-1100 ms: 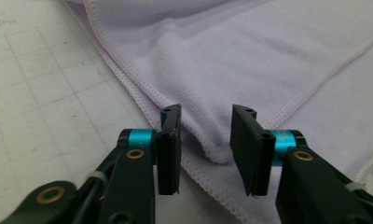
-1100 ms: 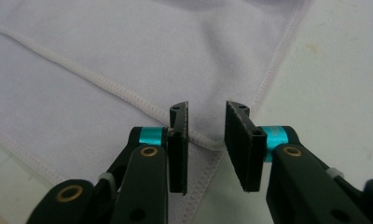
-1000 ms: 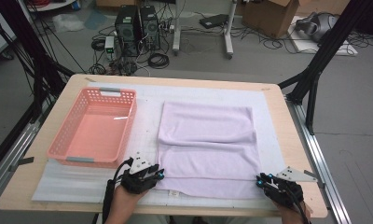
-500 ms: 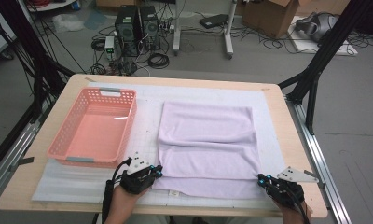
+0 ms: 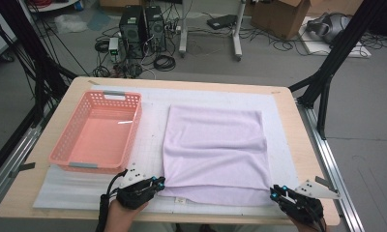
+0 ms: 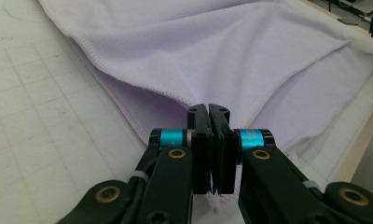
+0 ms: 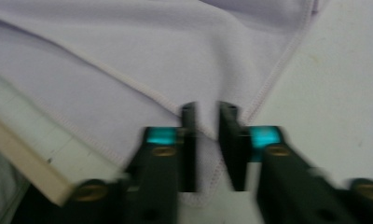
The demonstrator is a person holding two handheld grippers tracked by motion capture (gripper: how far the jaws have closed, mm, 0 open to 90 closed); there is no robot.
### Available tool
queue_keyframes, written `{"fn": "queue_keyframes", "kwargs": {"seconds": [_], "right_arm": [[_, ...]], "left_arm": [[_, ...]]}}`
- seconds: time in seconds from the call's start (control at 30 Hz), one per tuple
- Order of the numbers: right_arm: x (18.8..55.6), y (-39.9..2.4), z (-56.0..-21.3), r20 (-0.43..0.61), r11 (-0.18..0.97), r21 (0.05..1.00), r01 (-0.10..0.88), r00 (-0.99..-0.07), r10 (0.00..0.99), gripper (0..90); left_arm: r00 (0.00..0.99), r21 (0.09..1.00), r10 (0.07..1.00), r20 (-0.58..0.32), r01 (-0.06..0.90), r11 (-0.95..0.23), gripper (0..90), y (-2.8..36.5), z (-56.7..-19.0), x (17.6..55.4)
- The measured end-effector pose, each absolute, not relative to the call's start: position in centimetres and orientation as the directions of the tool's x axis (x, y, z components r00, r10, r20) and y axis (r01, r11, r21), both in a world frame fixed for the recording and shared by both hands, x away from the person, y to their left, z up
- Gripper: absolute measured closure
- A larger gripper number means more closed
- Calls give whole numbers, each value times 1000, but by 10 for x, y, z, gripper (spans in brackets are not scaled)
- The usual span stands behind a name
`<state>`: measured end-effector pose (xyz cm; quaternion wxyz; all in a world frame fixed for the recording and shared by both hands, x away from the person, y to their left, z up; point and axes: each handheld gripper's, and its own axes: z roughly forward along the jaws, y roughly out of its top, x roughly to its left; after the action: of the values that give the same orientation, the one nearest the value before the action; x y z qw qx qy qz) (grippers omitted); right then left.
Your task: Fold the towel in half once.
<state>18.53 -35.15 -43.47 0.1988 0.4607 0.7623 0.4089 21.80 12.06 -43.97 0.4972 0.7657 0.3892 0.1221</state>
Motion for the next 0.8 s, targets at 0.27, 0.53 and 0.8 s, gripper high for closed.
{"fn": "queue_keyframes", "kwargs": {"seconds": [0.27,0.53,0.8], "right_arm": [[209,-338,-450,63,266,776,572,-489,870,863],[193,-345,-439,58,273,792,546,-513,857,881],[170,-349,-431,81,288,784,550,-550,831,882]], "left_arm": [[663,857,721,-202,476,-198,874,118,-444,218],[665,870,712,-223,466,-162,875,126,-437,209],[672,856,704,-230,484,-183,875,133,-439,188]]}}
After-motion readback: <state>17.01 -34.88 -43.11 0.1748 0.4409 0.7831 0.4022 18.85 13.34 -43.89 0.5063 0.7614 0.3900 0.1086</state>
